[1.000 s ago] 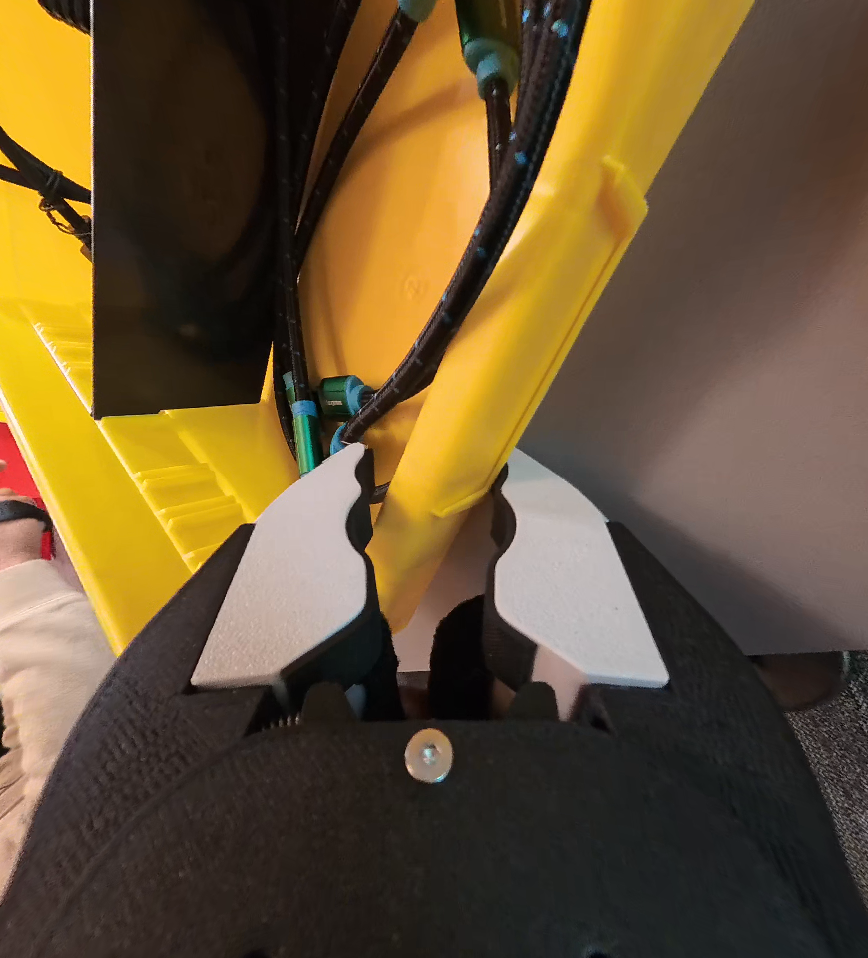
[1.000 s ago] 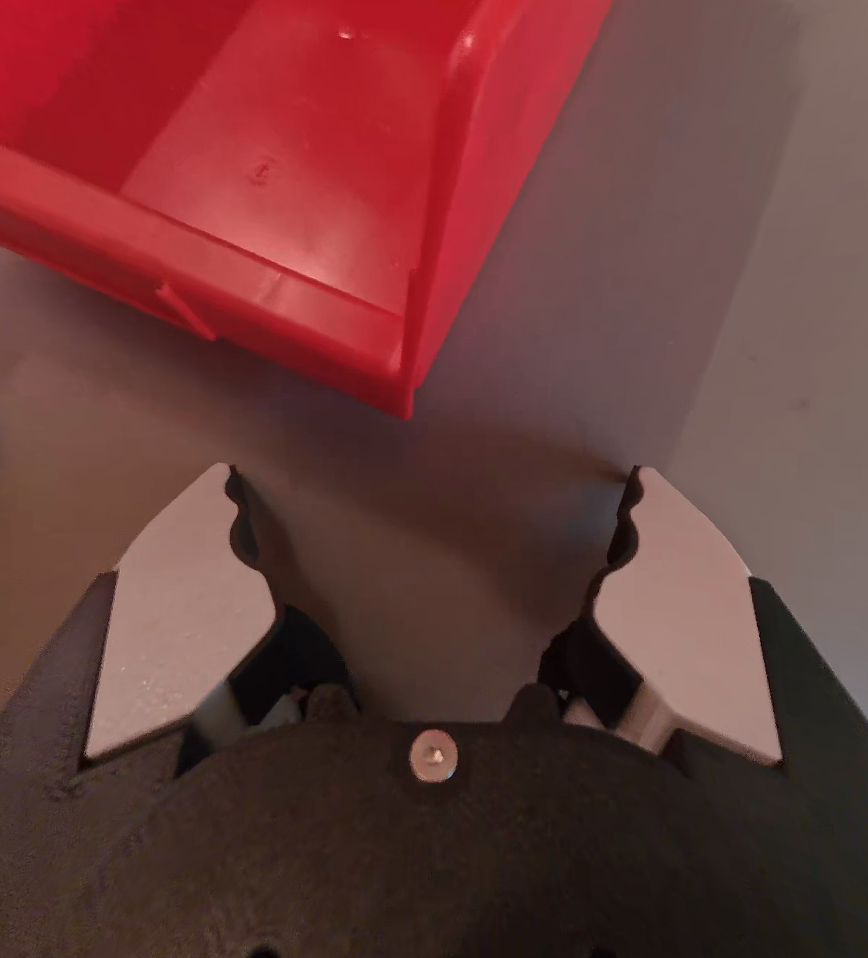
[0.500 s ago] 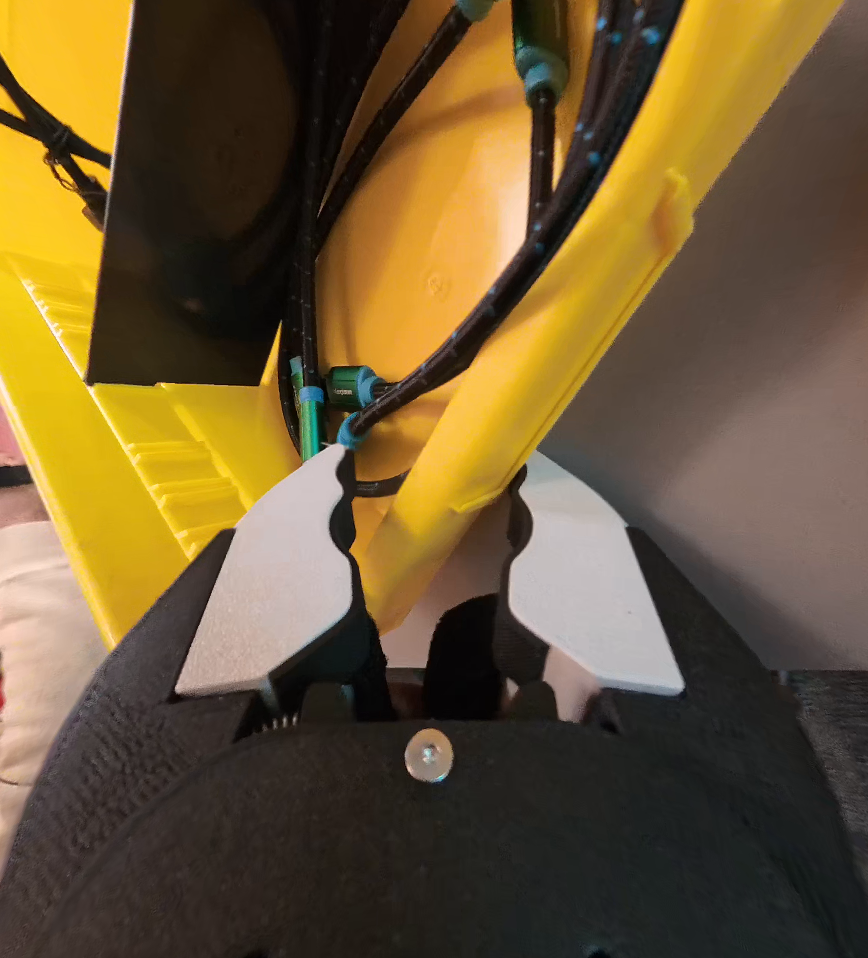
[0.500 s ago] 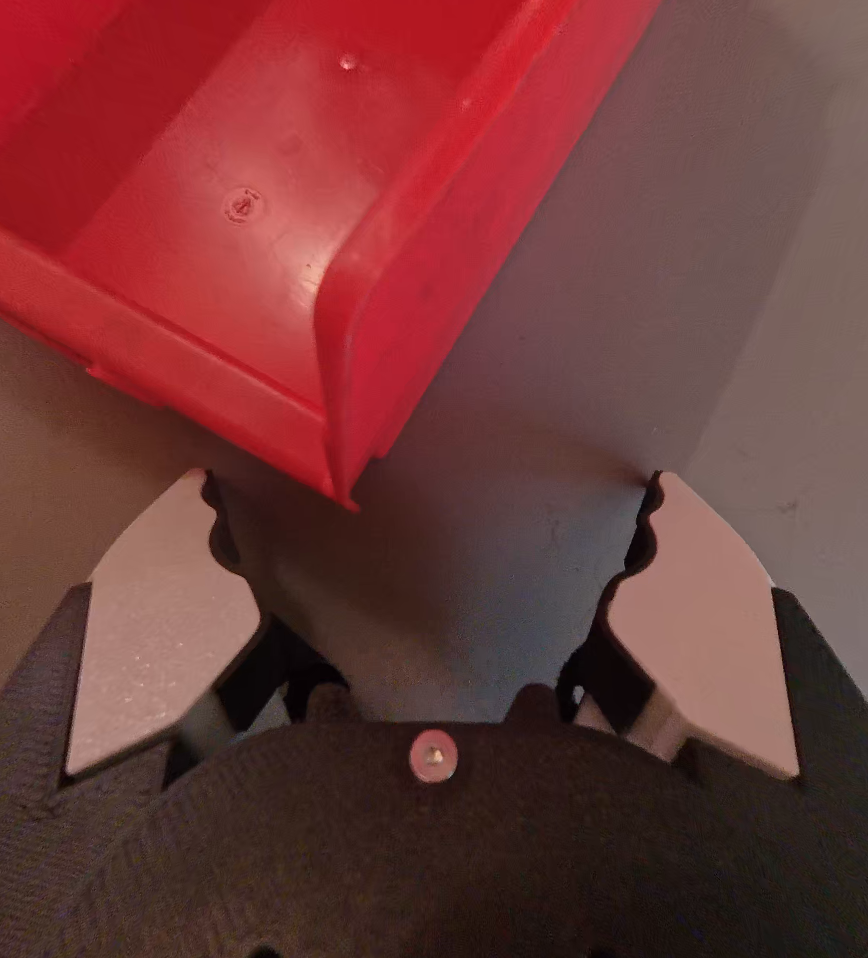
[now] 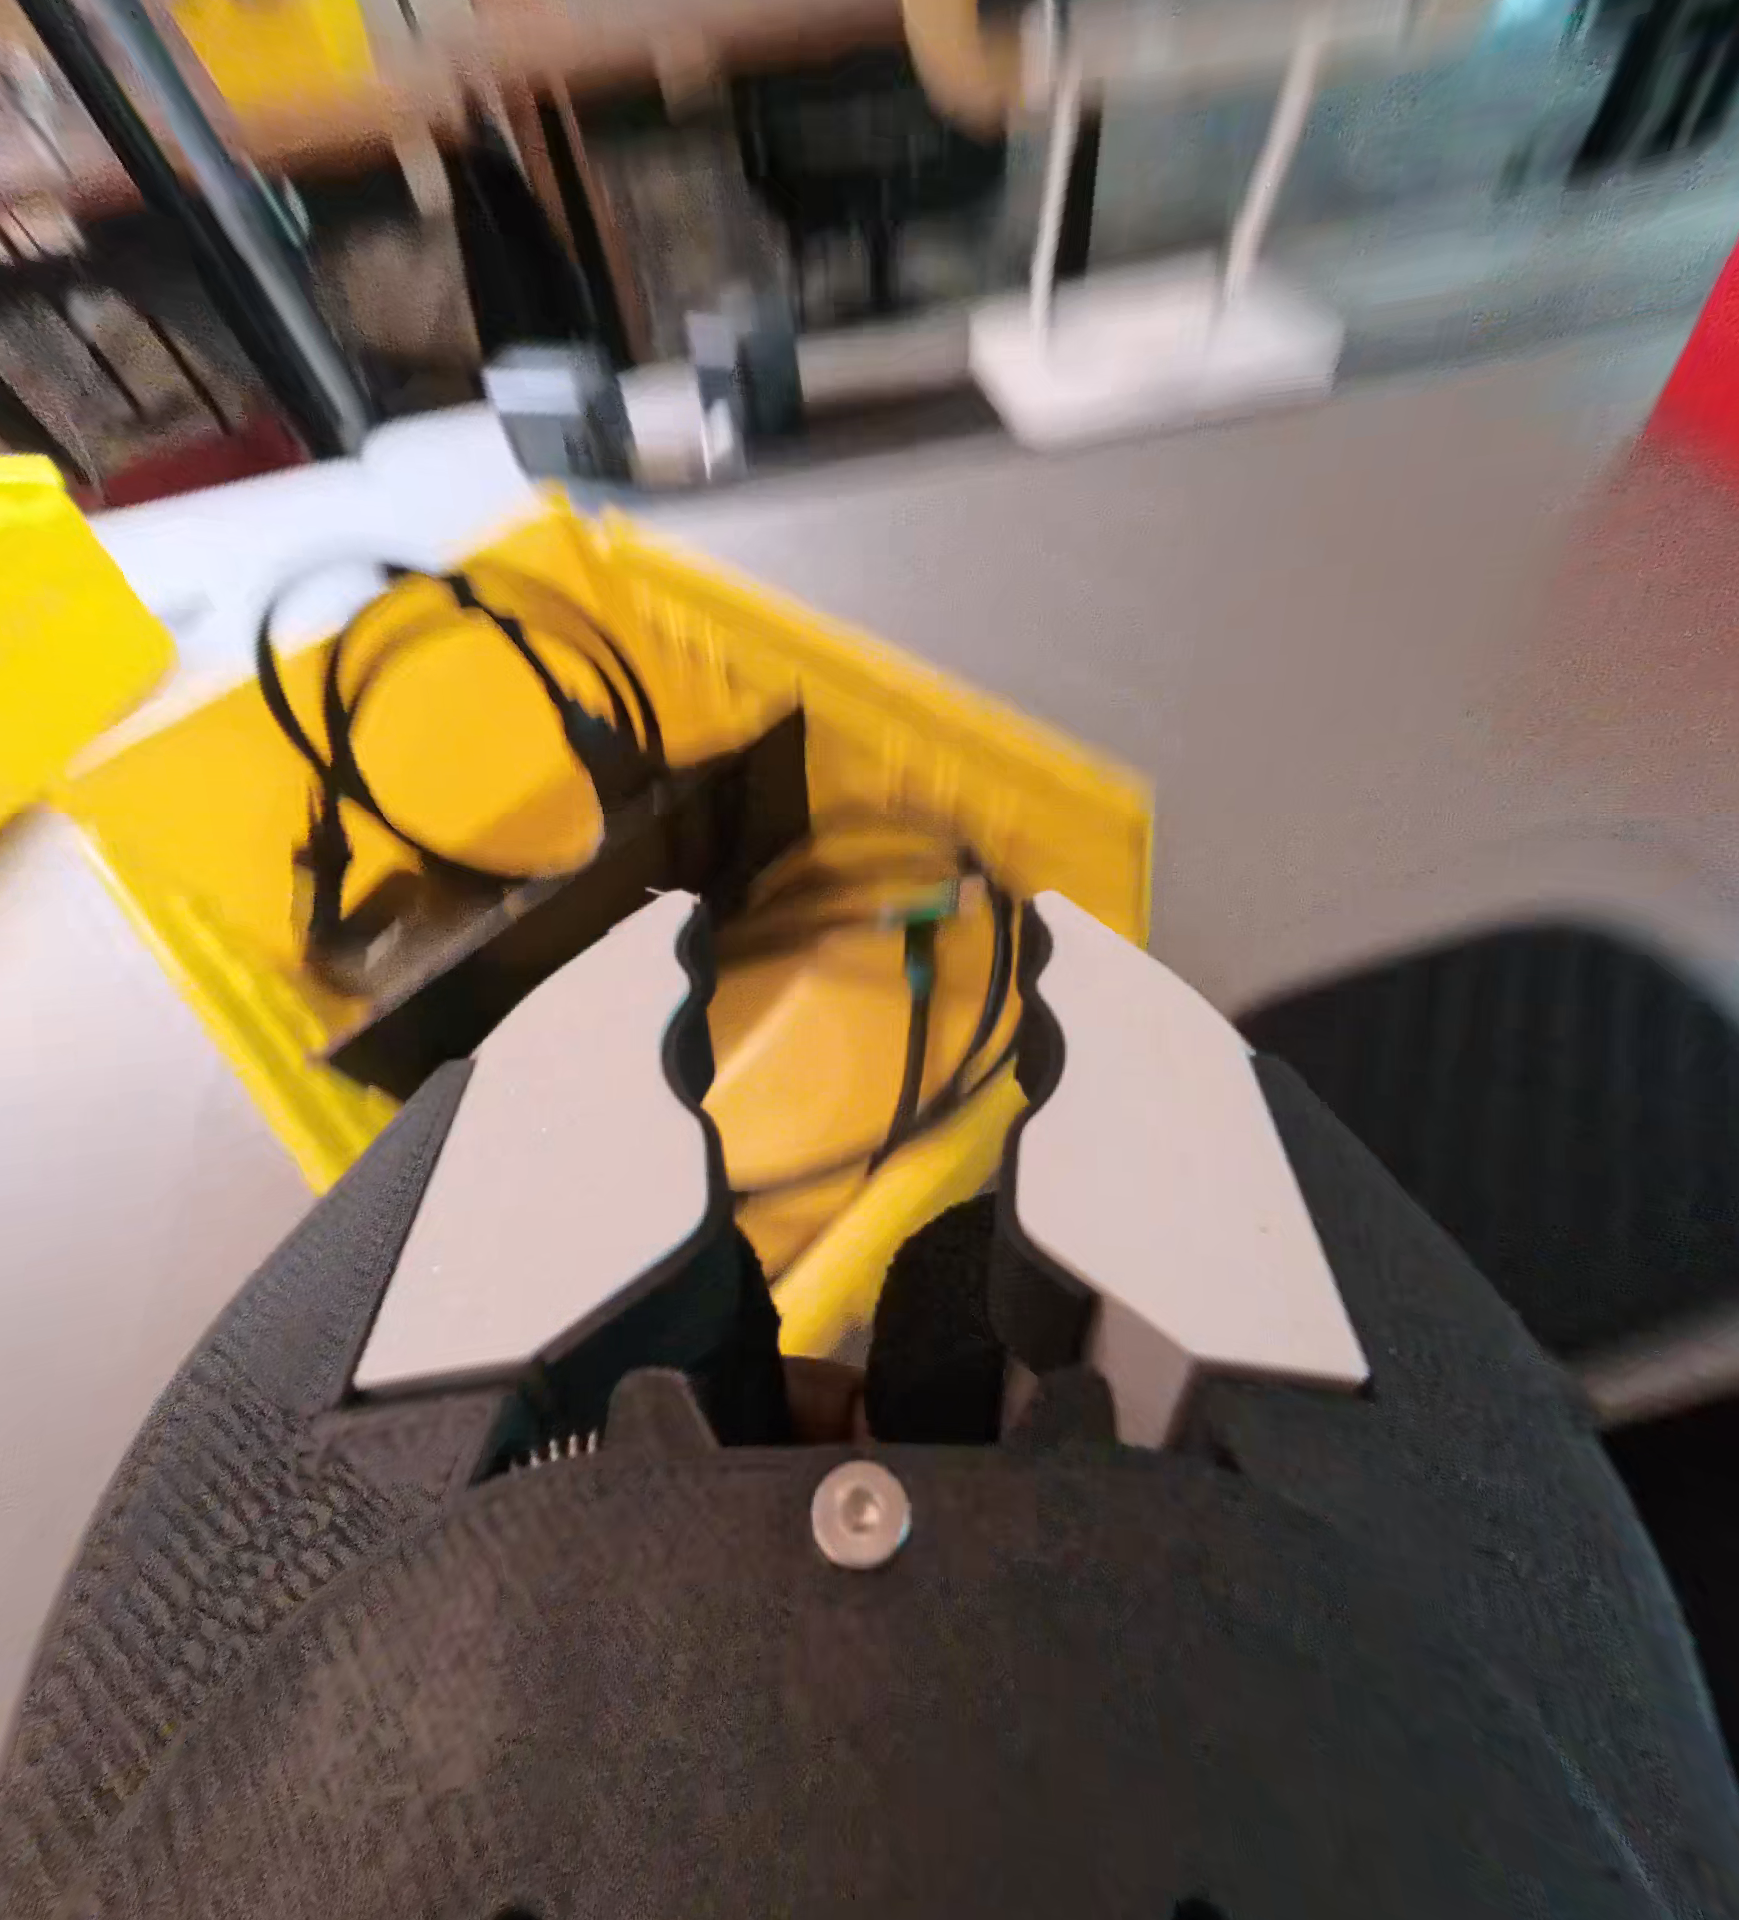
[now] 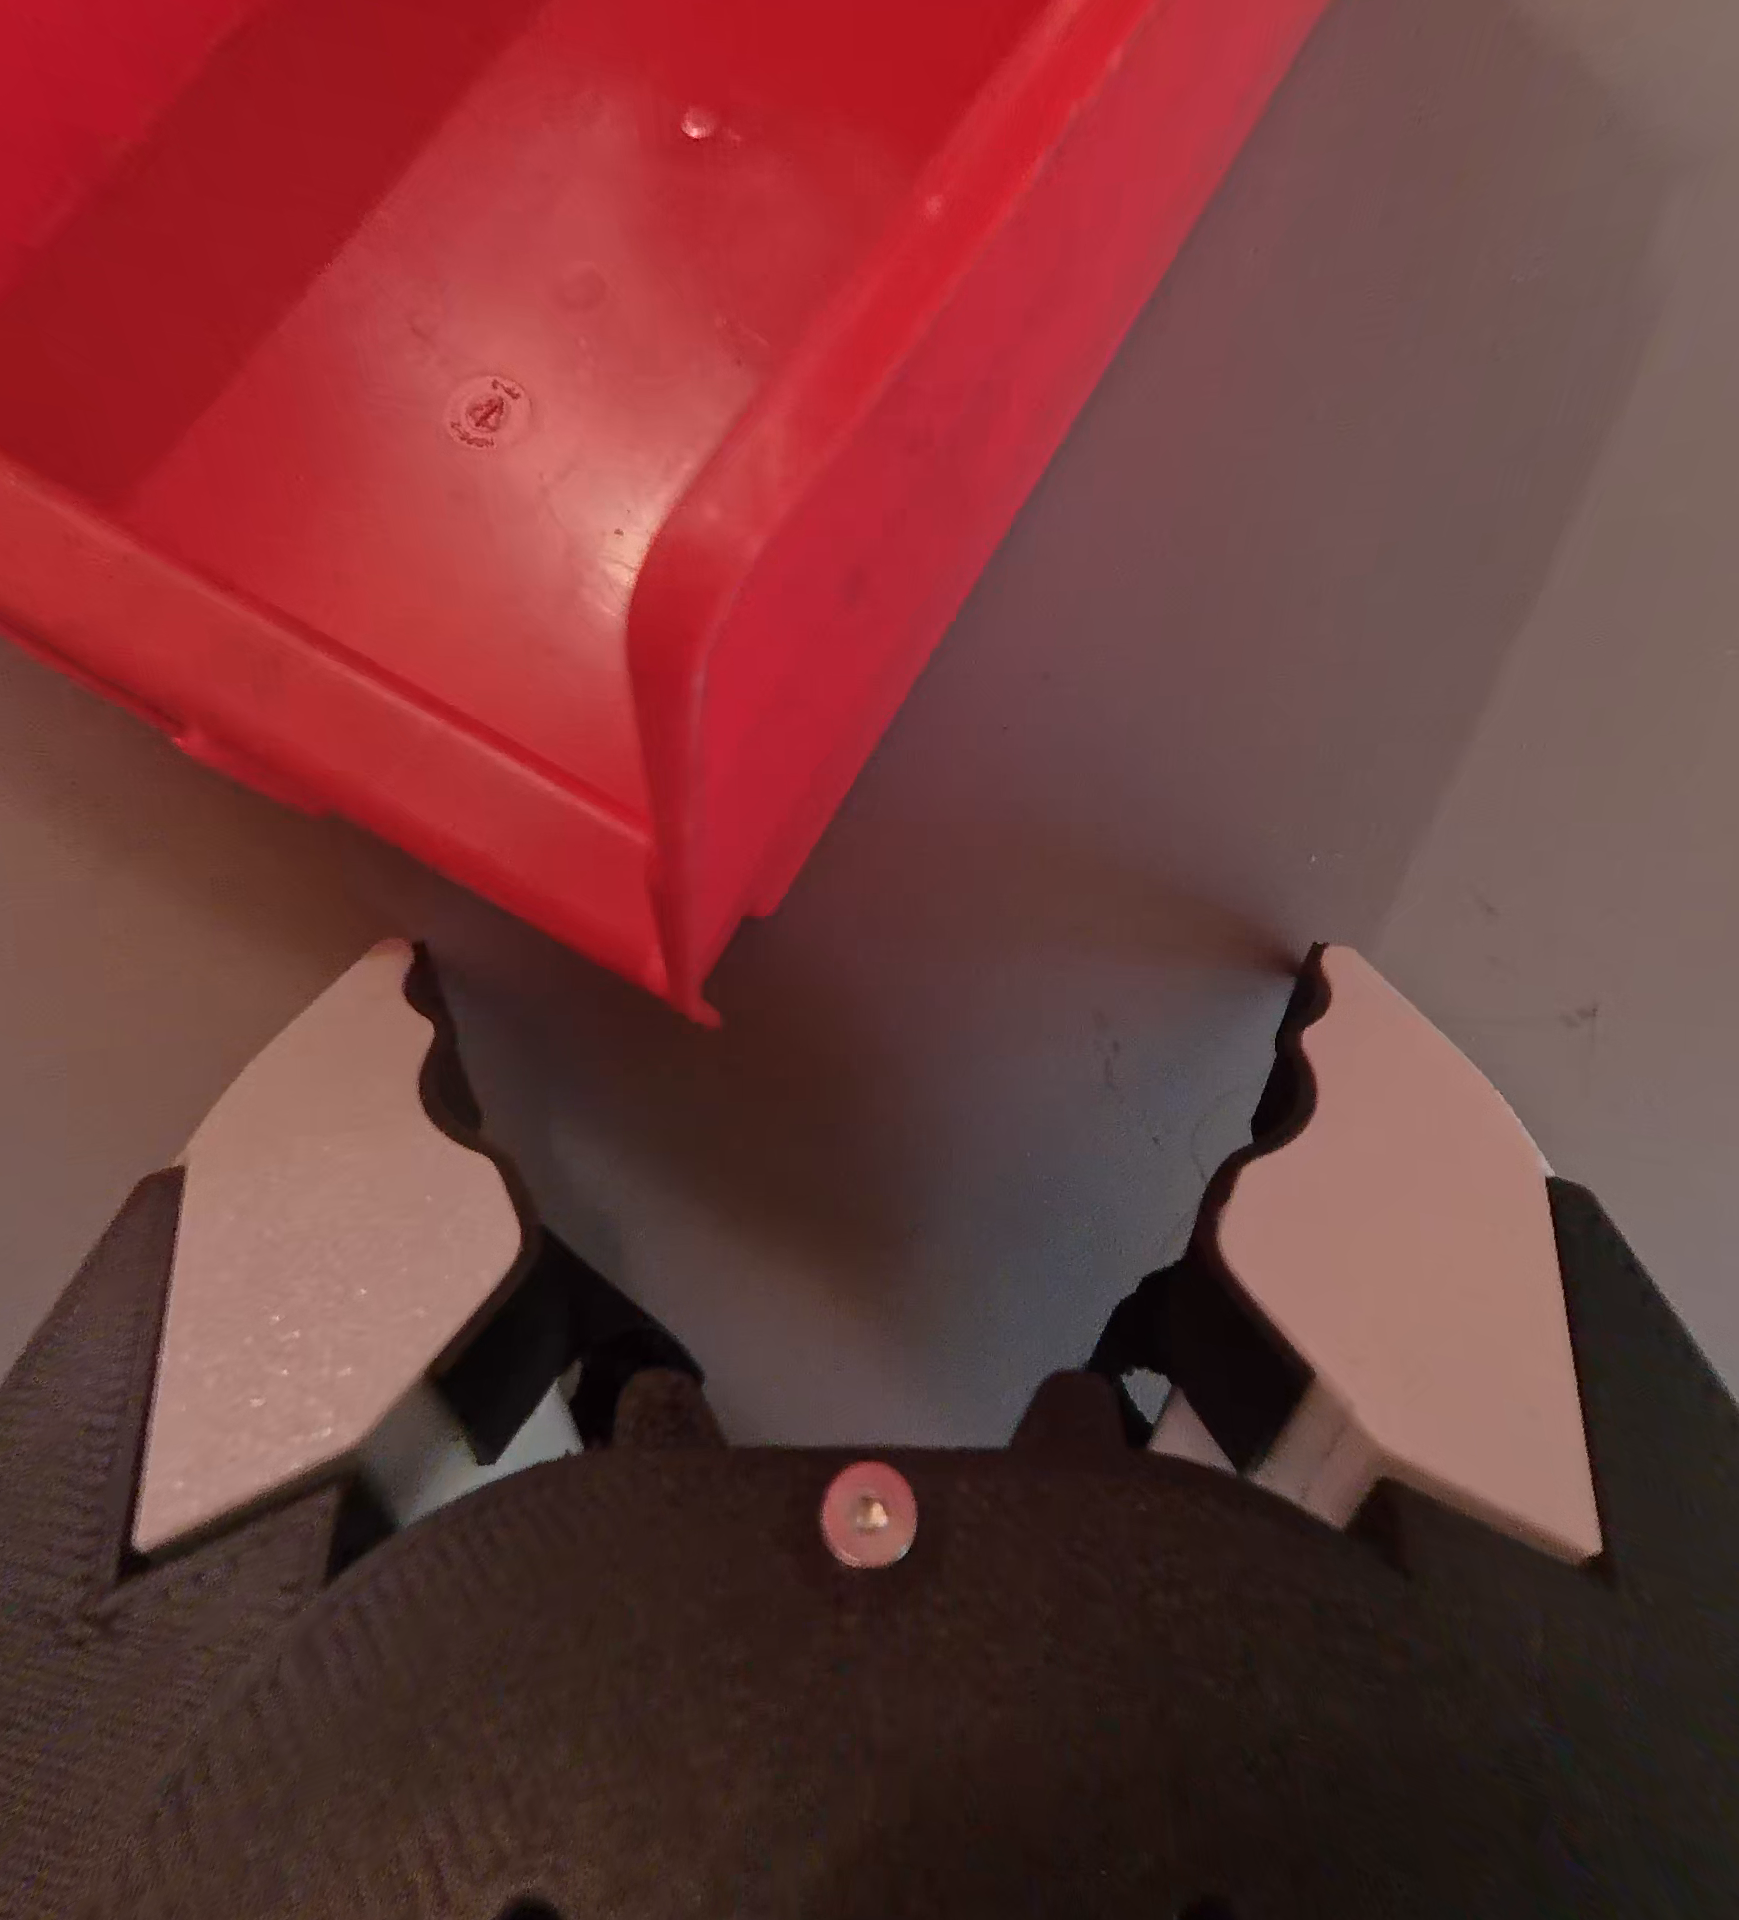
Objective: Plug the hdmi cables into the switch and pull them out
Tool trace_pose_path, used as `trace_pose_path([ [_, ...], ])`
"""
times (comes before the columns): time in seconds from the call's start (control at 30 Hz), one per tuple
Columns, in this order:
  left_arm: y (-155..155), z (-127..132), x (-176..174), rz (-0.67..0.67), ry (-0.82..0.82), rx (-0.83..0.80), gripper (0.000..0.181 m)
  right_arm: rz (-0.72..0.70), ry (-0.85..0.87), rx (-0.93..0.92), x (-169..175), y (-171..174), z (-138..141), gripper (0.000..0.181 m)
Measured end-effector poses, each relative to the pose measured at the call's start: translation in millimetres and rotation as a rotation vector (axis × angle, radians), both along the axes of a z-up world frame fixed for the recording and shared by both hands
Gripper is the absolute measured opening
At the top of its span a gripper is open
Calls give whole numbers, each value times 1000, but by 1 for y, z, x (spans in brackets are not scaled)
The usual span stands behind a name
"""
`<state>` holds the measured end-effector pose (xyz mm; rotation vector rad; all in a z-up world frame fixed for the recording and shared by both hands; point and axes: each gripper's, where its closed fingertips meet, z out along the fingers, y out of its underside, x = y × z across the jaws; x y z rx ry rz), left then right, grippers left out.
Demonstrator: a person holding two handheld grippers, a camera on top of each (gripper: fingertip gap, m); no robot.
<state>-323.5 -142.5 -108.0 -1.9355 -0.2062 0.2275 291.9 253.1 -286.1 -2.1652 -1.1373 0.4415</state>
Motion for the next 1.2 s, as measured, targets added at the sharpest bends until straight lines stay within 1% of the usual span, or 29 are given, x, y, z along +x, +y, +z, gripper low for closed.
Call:
trace_pose_path([
  [0.03, 10, 19, -5, 5, -39, 95, 55, 0, 0, 0, 0, 0, 0, 146],
  [0.07, 20, 29, -12, 7, -66, 137, 56, 0, 0, 0, 0, 0, 0, 146],
  [0.13, 39, 29, -40, 57, -81, 109, 62, 0, 0, 0, 0, 0, 0, 146],
  [0.23, 58, 10, -92, 212, -60, -4, 64, 0, 0, 0, 0, 0, 0, 146],
  [0.27, 63, 1, -105, 242, -61, -35, 64, 0, 0, 0, 0, 0, 0, 146],
  [0.4, 76, -34, -136, 309, -176, -89, 64, 0, 0, 0, 0, 1, 0, 146],
  [0.47, 79, -49, -141, 313, -237, -100, 64, 0, 0, 0, 0, 1, 0, 146],
  [0.53, 82, -57, -140, 289, -294, -105, 64, 0, 0, 0, 0, 1, 0, 146],
  [0.67, 91, -57, -143, 263, -287, -144, 64, 0, 0, 0, 0, 1, 0, 146],
  [0.77, 105, -56, -148, 239, -293, -175, 64, 0, 0, 0, 0, 1, 0, 146],
  [0.8, 111, -59, -150, 233, -309, -189, 65, 0, 0, 0, 0, 1, 0, 146],
  [0.87, 121, -65, -153, 228, -335, -220, 72, 0, 0, 0, 0, 1, 0, 146],
  [0.97, 134, -74, -156, 237, -364, -248, 72, 0, 0, 0, 0, 1, 0, 146],
  [1.03, 135, -84, -162, 262, -373, -284, 68, 0, 0, 0, 0, 1, 0, 146],
  [1.1, 134, -91, -169, 285, -378, -300, 60, 0, 0, 0, 0, 1, 0, 146],
  [1.2, 140, -86, -169, 261, -427, -260, 49, 0, 0, 0, 0, 1, 0, 146],
])
